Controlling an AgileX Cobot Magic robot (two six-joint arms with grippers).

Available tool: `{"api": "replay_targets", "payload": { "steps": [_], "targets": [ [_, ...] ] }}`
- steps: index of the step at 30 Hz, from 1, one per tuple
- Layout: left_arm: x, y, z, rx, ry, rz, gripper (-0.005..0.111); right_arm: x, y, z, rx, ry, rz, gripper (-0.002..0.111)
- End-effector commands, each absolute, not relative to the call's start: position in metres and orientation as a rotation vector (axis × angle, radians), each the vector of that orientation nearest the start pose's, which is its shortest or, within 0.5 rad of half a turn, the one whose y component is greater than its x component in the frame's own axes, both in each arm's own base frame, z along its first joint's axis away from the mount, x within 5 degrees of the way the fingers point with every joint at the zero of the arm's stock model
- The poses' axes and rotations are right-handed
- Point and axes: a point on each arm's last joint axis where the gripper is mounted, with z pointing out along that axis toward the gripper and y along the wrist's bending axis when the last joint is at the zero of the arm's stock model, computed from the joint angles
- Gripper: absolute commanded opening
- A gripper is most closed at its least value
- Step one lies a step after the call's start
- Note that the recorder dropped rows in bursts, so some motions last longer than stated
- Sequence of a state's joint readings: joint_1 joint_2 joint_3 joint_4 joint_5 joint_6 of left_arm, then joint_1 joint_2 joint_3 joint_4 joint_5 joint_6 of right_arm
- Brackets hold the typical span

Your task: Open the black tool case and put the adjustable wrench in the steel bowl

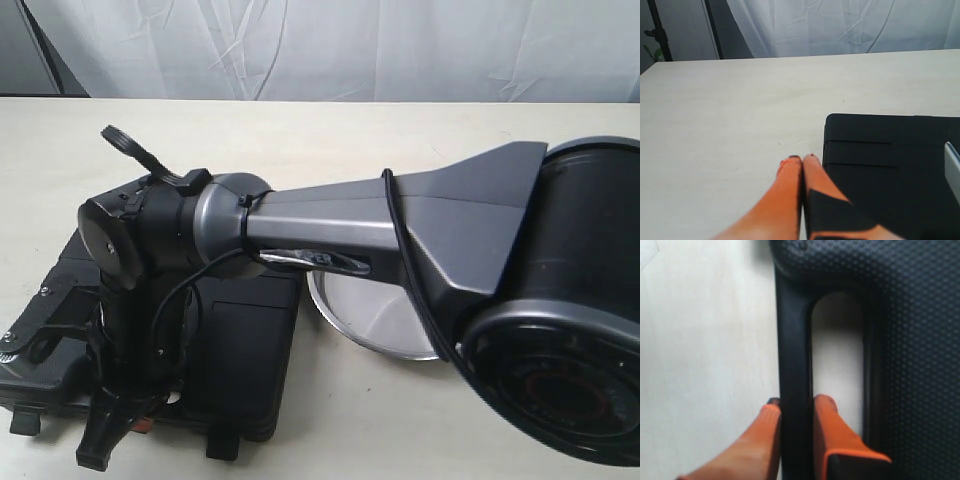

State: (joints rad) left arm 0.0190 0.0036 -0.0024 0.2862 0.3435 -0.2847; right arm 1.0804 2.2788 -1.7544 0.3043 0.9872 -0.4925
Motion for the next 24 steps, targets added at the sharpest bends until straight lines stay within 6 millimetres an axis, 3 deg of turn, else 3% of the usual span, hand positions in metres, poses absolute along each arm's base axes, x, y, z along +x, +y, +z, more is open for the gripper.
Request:
{"api": "replay_targets", "payload": {
  "steps": [1,24],
  "targets": [
    [0.0534,0.0098,0.1841,-0.094,1.804,0.095,0.000,0.2003,0.4190,0.1455,-1.955,2.333,0.479,0.001],
    [0.0534,0.0098,0.1841,-0.094,1.804,0.095,0.000,0.2002,0.4191,0.1456,-1.952,2.337,0.482,0.001]
  ]
}}
